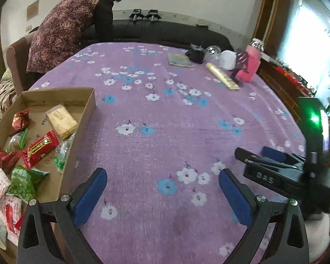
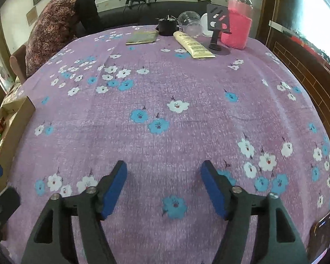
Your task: Organize snacks
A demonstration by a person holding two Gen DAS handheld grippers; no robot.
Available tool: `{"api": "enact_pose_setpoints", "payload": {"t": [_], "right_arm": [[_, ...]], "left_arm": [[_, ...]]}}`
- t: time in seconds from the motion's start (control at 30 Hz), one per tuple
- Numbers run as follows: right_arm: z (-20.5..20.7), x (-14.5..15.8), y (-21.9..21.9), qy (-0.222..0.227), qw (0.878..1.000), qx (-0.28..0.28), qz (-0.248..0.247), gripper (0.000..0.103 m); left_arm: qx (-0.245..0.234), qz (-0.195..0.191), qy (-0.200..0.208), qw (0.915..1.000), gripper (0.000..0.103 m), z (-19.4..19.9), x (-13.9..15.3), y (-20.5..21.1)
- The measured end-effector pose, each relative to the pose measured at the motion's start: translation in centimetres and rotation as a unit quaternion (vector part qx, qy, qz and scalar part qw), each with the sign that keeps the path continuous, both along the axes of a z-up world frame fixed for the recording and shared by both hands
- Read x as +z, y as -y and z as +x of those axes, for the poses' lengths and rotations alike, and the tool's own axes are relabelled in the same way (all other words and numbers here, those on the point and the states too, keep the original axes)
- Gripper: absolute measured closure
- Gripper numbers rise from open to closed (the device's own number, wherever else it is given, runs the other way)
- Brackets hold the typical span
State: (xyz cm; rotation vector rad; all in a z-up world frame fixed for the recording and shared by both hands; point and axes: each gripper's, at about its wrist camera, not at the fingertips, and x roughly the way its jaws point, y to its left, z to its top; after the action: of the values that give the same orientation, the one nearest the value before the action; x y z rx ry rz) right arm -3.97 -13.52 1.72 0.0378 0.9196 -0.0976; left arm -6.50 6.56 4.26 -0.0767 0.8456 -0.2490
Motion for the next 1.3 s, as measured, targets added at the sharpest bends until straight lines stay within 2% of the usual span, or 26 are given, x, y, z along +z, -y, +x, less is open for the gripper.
{"api": "enact_pose_setpoints", "payload": {"t": [0.27, 0.47, 0.67, 0.77, 0.87, 1.0, 1.13, 1.3], "right_arm": [[0.3, -0.1, 0.7, 0.012, 0.999, 0.011, 0.030, 0.023], [0.3, -0.1, 0.6, 0.015, 0.999, 0.014, 0.037, 0.021], [0.0, 0.1, 1.0, 0.027, 0.998, 0.010, 0.052, 0.021], [-1.1, 1.1, 0.6, 0.066, 0.997, 0.012, 0.050, 0.021], [-1.9, 2.5, -0.8, 0.090, 0.994, 0.031, 0.052, 0.021], [-3.8, 5.0, -4.7, 0.121, 0.989, 0.081, 0.040, 0.021], [-4.8, 6.2, -8.0, 0.122, 0.984, 0.115, 0.054, 0.021], [-5.9, 6.9, -11.7, 0.122, 0.980, 0.147, 0.049, 0.021]], "left_arm": [[0.014, 0.021, -0.022, 0.9994, 0.001, 2.5, -1.9, 0.6], [0.018, 0.026, -0.020, 0.9993, 0.001, 2.9, -2.2, 0.7], [0.037, 0.041, 0.028, 0.9981, 0.001, 1.3, 0.1, -0.3], [0.061, 0.050, 0.068, 0.9946, 0.001, -0.3, 2.3, -1.8], [0.085, 0.059, 0.099, 0.9897, 0.001, -1.9, 4.1, -3.6], [0.119, 0.062, 0.119, 0.9838, 0.001, -3.4, 5.8, -6.4], [0.139, 0.049, 0.121, 0.9817, 0.001, -4.5, 6.4, -8.8], [0.157, 0.042, 0.124, 0.9788, 0.001, -5.6, 6.7, -11.1]]}}
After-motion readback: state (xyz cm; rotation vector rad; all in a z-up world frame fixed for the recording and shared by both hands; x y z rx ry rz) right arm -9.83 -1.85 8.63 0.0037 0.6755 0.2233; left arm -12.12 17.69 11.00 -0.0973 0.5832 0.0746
